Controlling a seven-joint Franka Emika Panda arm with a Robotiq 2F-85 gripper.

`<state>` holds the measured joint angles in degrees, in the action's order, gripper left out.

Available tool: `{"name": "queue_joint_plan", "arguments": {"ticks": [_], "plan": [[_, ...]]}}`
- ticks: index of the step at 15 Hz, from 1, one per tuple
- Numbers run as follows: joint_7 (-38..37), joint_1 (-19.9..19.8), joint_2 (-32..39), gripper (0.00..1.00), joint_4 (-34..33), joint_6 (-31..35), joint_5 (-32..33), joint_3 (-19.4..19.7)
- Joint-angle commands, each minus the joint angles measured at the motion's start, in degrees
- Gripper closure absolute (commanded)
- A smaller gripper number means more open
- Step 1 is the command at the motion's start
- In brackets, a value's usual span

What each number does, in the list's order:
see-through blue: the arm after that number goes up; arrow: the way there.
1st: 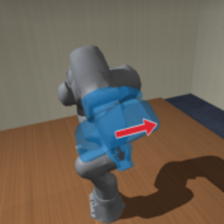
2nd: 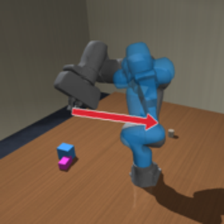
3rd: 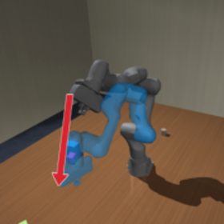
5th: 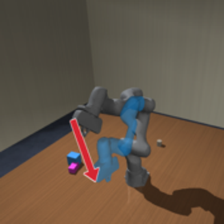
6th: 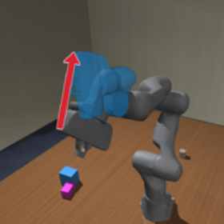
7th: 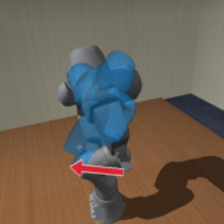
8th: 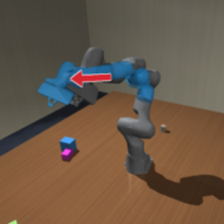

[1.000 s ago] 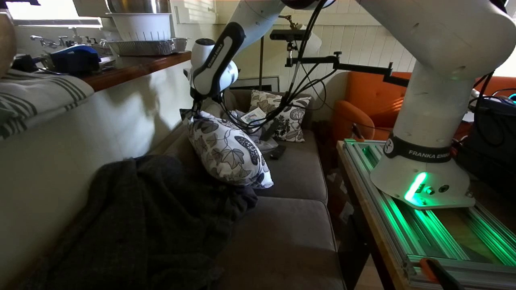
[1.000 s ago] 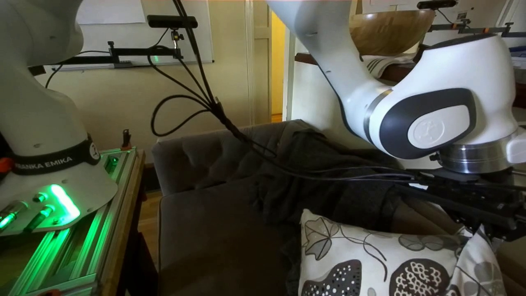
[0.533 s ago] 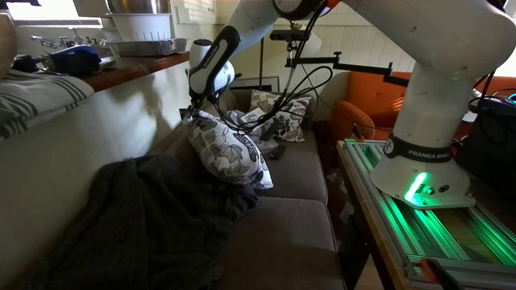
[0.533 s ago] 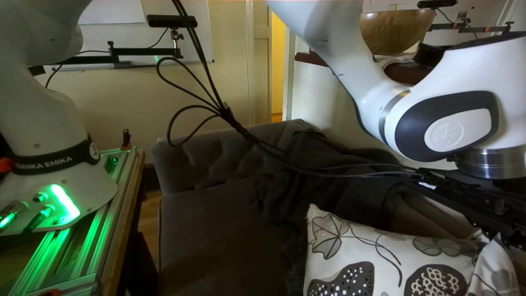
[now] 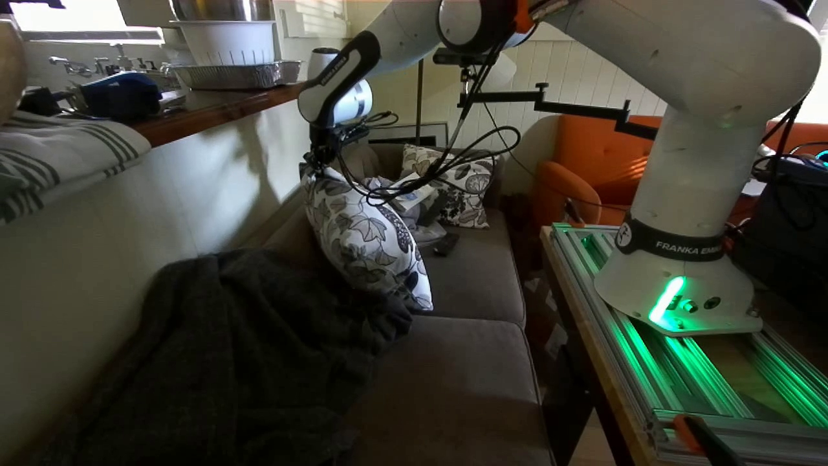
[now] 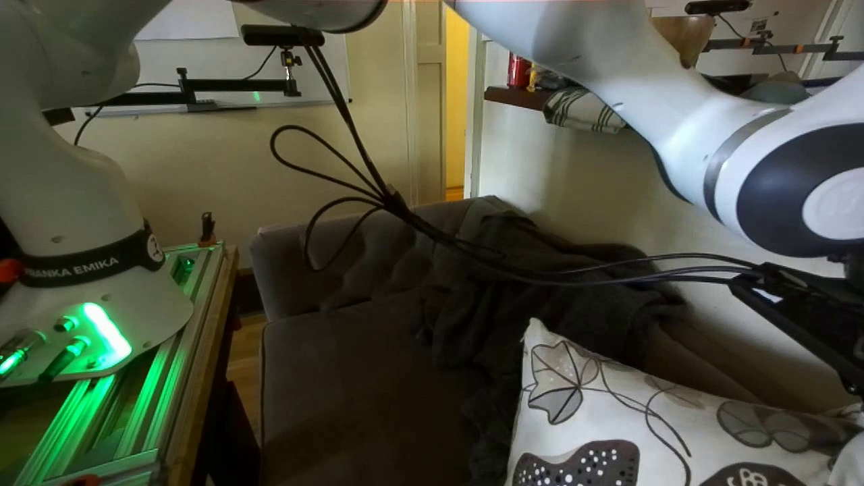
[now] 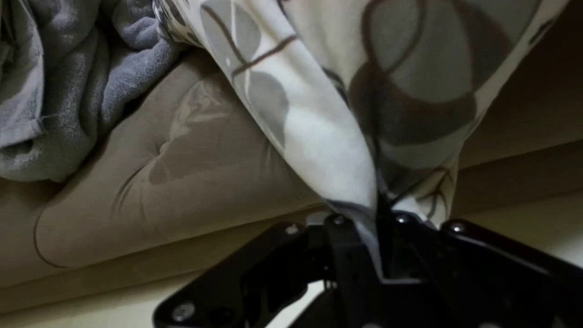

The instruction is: Stretch out the blanket then move the pillow to the right

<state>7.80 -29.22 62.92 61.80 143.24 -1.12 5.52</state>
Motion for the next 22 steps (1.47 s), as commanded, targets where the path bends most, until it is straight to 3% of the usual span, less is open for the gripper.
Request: {"name": "queue_joint_plan", "arguments": {"ticks": [1,7,14,15,21,22], "plan": [[-5.28,-2.80,3.60,0.97,-13.33,-6.32,-3.06,0.11],[-14.05,-6.54,5.99,0.97,-24.00,-15.24,-5.37,0.17],[-24.28,-7.98,7.30,0.97,-31.22,-14.17,-5.61,2.59],[-20.89,-7.60,5.07,0.87,-23.87,-15.07,-4.44,1.60],[-22.76,-7.67,6.08,0.87,-26.27,-15.07,-4.44,1.96],[-22.82,-7.67,6.09,0.97,-26.29,-15.07,-4.44,1.96]]}}
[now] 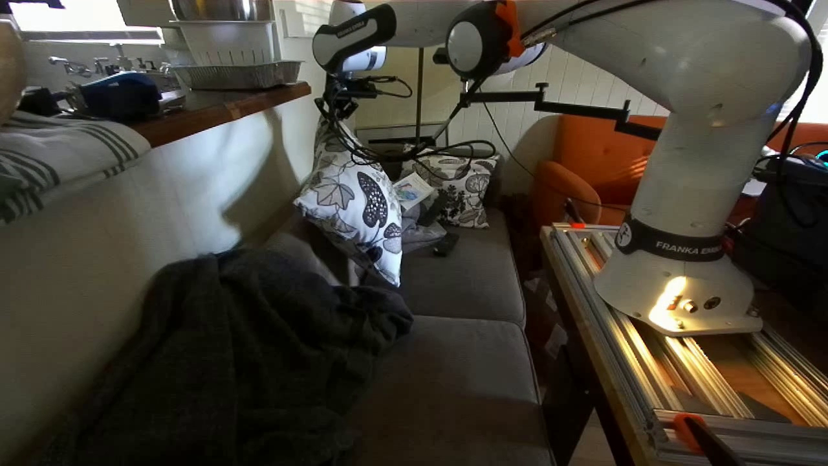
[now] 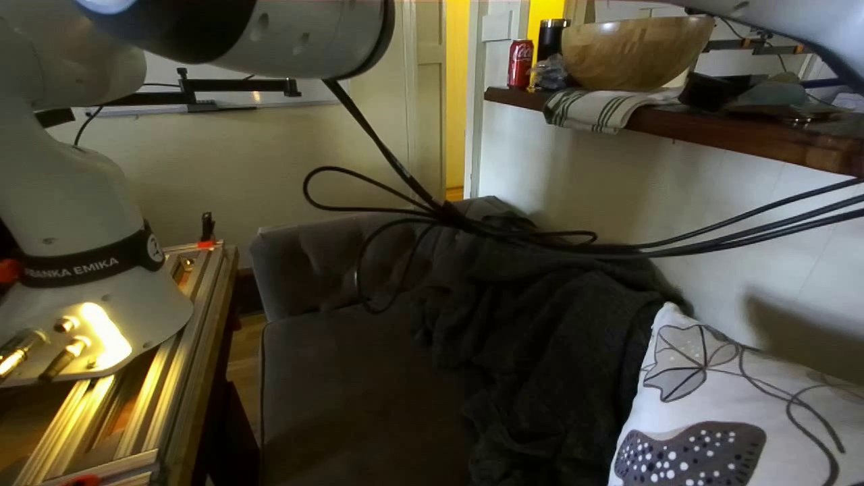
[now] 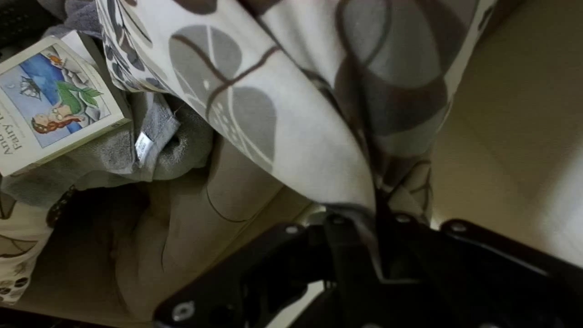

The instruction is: Stretch out the blanket then move the pillow to the right

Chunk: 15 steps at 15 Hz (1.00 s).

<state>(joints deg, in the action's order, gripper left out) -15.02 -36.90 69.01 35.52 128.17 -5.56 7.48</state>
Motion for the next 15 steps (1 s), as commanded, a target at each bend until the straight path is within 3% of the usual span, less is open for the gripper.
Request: {"name": "queue_joint_plan", "arguments": {"ticks": [1,5,8,15], "plan": [[-1.61,0.24,1.38,0.97,-1.06,3.08,-0.20,0.16],[-8.19,0.69,4.86,0.97,-4.80,10.28,-0.83,0.27],[-11.06,0.53,7.74,0.97,-9.81,11.73,-1.56,0.68],[-20.50,-1.28,8.38,0.97,-14.59,8.68,-1.72,0.71]]}}
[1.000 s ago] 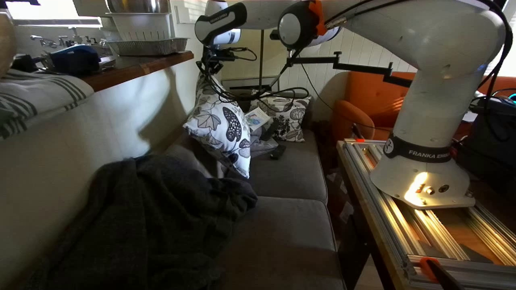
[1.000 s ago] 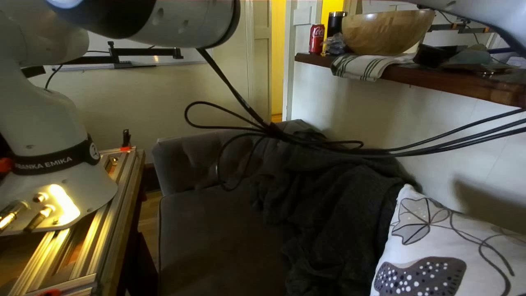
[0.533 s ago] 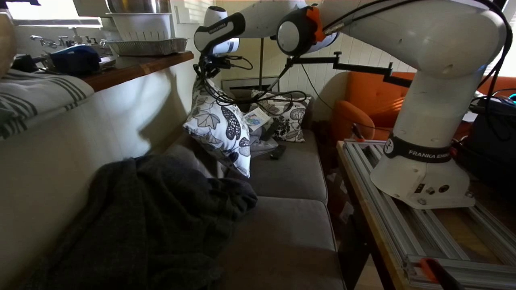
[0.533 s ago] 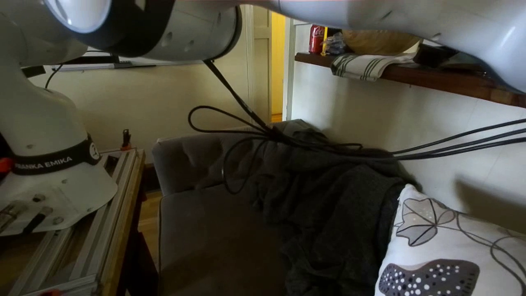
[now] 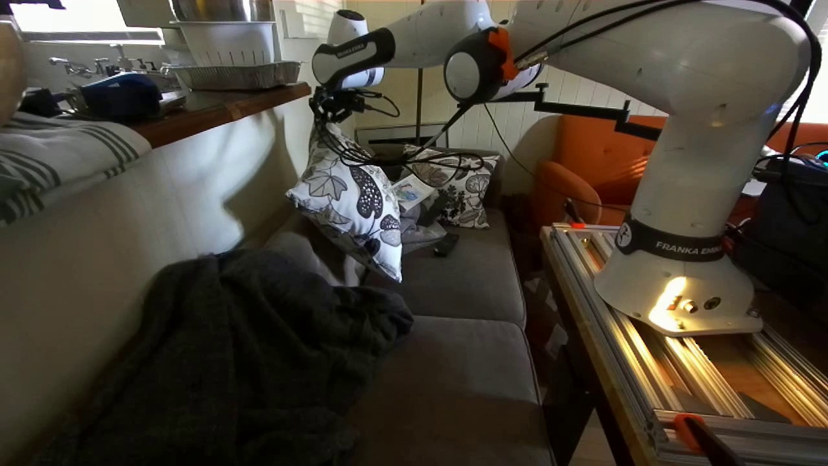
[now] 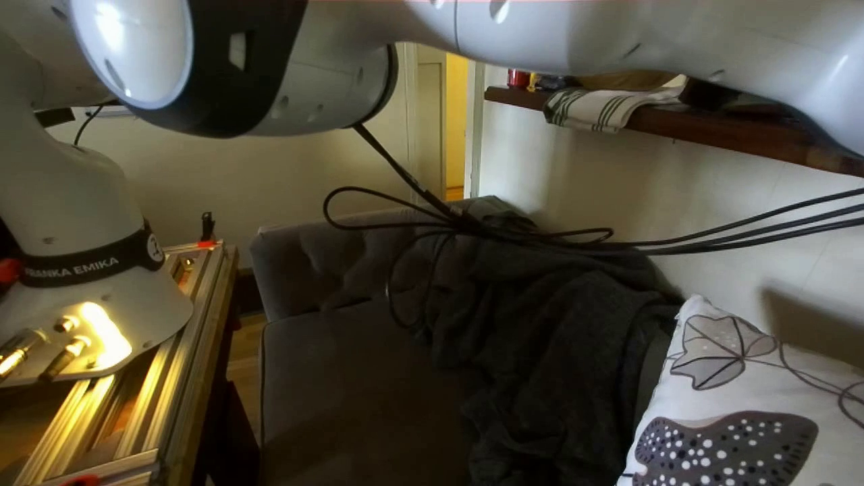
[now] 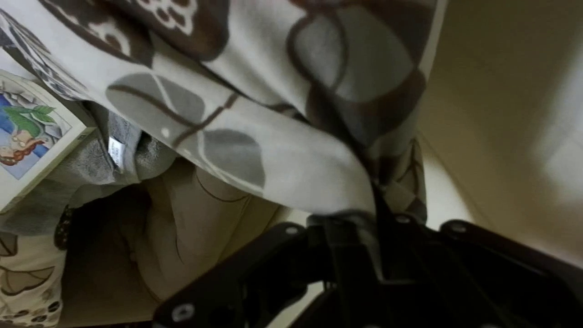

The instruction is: Stretch out the blanket then move the pillow to the right

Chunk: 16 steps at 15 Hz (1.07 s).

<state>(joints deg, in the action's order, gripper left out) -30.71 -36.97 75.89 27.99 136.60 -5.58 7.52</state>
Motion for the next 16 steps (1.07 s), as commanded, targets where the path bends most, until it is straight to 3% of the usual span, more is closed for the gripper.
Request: {"name": "queue_joint_plan", "arguments": {"ticks": [1,3,5,16], "plan": [[-6.46,-1.57,1.35,0.97,-7.24,-0.37,-1.65,0.70],[-9.64,-2.38,1.33,0.97,-7.89,-0.98,-1.34,0.89],[-12.60,-2.81,-1.41,0.97,-2.90,1.66,-0.92,1.31],[-31.74,-5.37,-1.25,0.97,-2.46,6.43,0.66,5.66]]}}
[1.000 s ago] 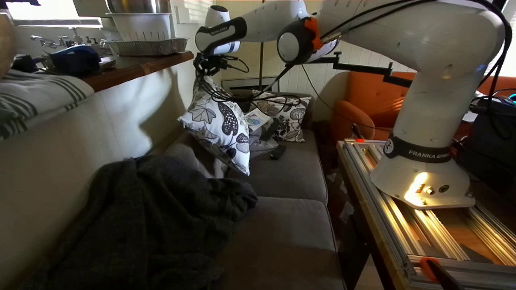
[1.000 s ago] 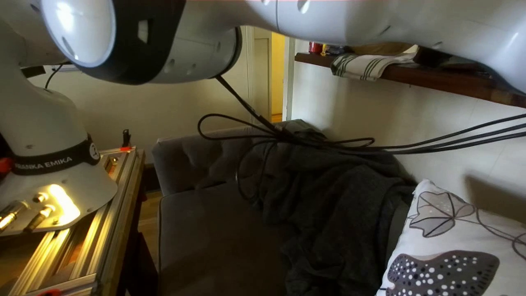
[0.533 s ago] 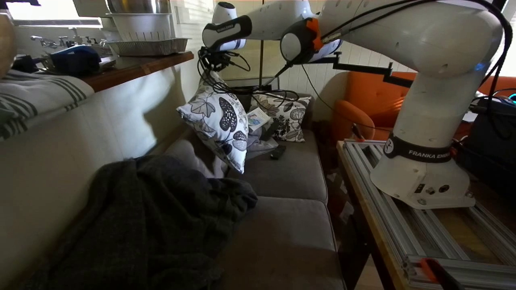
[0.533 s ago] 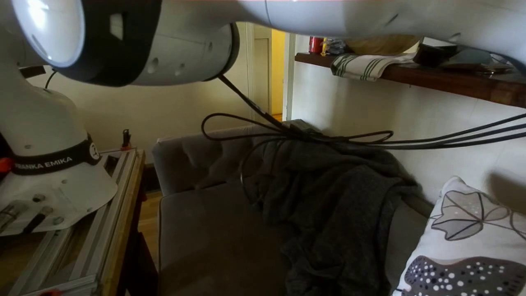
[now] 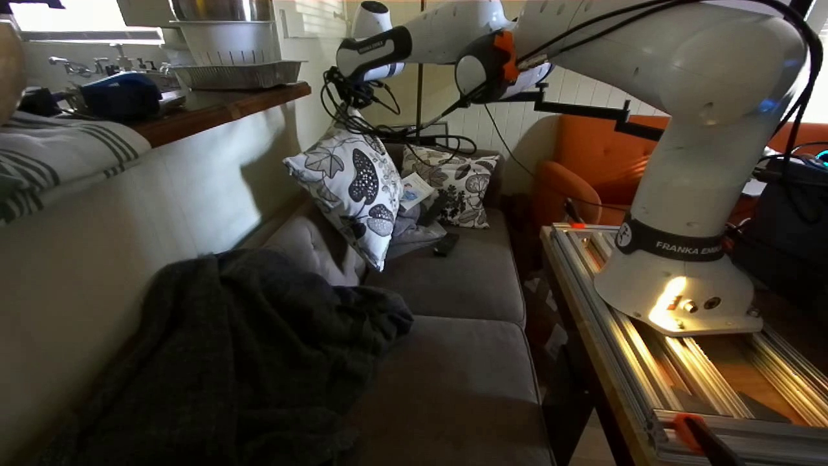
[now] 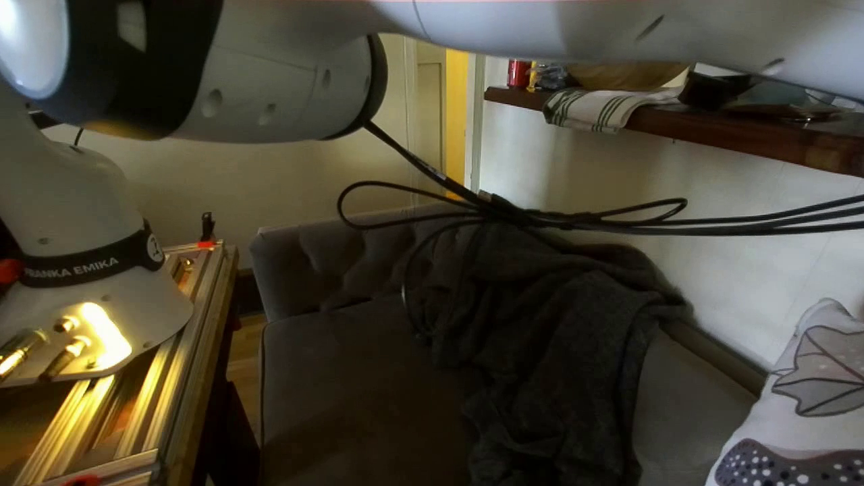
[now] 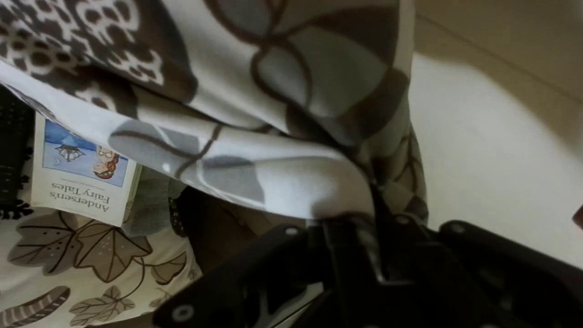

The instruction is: Stretch out the blanket then move the pillow to the right

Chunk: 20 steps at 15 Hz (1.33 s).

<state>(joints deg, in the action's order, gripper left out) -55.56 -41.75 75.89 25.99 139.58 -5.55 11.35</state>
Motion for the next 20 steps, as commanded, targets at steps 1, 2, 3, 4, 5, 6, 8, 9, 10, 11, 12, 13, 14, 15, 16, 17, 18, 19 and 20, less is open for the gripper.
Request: {"name": "queue_joint_plan", "arguments": {"ticks": [1,2,3,4,5,6,8,9,10,11,12,13,14,15,16,17,18,19,20], "plan": [[-9.14,-0.63,-1.27,0.86,-0.35,3.52,0.87,2.54],[-11.47,-0.62,-1.13,0.61,-0.47,3.72,1.25,3.40],[-13.89,-0.47,-0.90,0.61,-0.68,4.02,1.75,4.39],[-16.32,-0.08,-0.53,0.57,-1.02,4.83,2.60,5.68],[-19.25,0.48,-0.37,0.50,-1.08,4.77,4.03,7.66],[-20.49,1.31,-0.53,0.45,-0.82,3.46,5.95,9.53],[-18.12,2.28,-0.84,0.31,-0.84,0.15,8.68,10.48],[-15.94,3.00,-1.25,0.24,-0.51,-2.15,10.19,10.88],[-13.99,3.54,-1.50,0.18,-0.23,-3.79,11.53,11.16],[-12.38,4.02,-1.88,0.09,0.23,-5.19,12.43,11.11],[-10.05,4.56,-2.80,0.02,1.24,-6.75,13.05,10.85],[-6.61,4.77,-3.55,0.00,1.67,-9.16,12.86,9.63],[-5.62,5.03,-3.64,0.00,1.43,-10.41,13.18,9.87],[-3.25,5.28,-4.04,0.00,1.51,-12.55,13.25,9.73],[-0.86,5.43,-4.30,0.00,1.61,-14.14,13.16,9.44],[1.47,5.60,-4.52,0.00,1.62,-16.11,13.16,9.29],[3.29,5.67,-4.50,0.00,1.40,-17.64,13.25,9.31],[6.06,5.69,-4.70,0.00,1.56,-19.55,13.14,8.98],[8.48,5.72,-4.74,0.00,1.56,-21.31,13.16,8.87]]}}
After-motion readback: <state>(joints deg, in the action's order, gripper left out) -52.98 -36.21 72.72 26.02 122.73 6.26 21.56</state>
